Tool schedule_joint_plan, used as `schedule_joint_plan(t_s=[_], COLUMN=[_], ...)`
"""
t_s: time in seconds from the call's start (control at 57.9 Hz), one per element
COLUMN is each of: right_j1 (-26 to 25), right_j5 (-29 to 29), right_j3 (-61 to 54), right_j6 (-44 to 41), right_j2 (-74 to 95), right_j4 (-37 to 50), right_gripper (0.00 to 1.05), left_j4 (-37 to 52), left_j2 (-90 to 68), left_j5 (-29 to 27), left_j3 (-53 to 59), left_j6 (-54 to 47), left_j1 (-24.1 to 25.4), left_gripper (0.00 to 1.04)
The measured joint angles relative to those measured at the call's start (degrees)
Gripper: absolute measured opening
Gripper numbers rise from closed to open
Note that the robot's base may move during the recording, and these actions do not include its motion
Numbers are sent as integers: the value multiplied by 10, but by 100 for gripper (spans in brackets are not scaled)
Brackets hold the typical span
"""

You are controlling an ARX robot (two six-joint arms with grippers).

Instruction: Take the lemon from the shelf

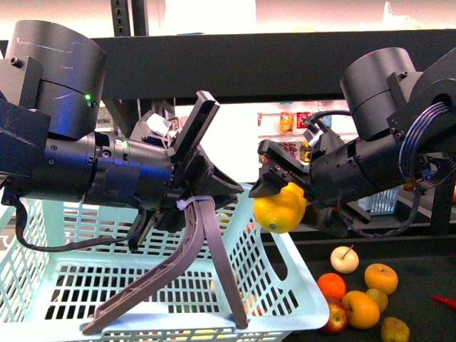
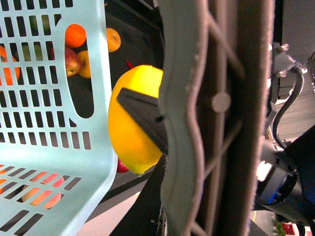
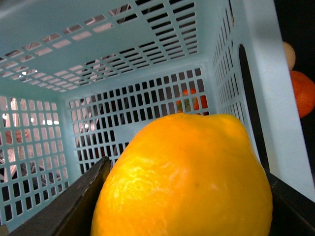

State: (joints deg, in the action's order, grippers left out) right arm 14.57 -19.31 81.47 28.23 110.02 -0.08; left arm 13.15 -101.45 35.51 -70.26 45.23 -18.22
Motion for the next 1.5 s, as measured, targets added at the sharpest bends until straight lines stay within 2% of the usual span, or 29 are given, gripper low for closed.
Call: schedule_joint_plan(t_s=[0.138,0.19,0.311,0.397,0.518,0.777,0.881,0.95,1.019,1.192,1.313,1.451,1.503], right_j1=[4,2,-18,-63,-112,-184,-215,-243,-278,-299,-277,-242,-209], right_j5=[5,10,62,114,155,168,162,113,61,36,70,101,153], right_j3=[-10,-12,-26,-58,-115,-340,-434,-496,-592,-713,-759,-775,-778], right_j6=[-12,-13,-33,-63,-114,-239,-280,-279,-280,-280,-280,-280,-281], right_j2=[9,9,-7,-56,-132,-369,-483,-560,-682,-905,-1026,-1054,-1060], right_j4=[10,19,57,91,131,210,210,209,174,52,8,3,-1], right_gripper=[103,102,102,102,102,102,102,95,80,52,33,12,5], left_j4=[0,0,0,0,0,0,0,0,0,0,0,0,0], left_j2=[0,0,-1,-1,-1,-1,-1,-1,-1,-1,-1,-1,-1], left_j5=[0,2,1,-1,-5,3,5,4,0,-1,1,0,0], left_j3=[0,0,0,0,0,0,0,0,0,0,0,0,0], left_j6=[0,1,2,2,0,1,4,4,3,2,4,4,4], left_j1=[0,0,0,1,2,0,1,1,1,1,1,0,0], left_gripper=[11,11,11,11,11,11,11,11,11,11,11,11,11])
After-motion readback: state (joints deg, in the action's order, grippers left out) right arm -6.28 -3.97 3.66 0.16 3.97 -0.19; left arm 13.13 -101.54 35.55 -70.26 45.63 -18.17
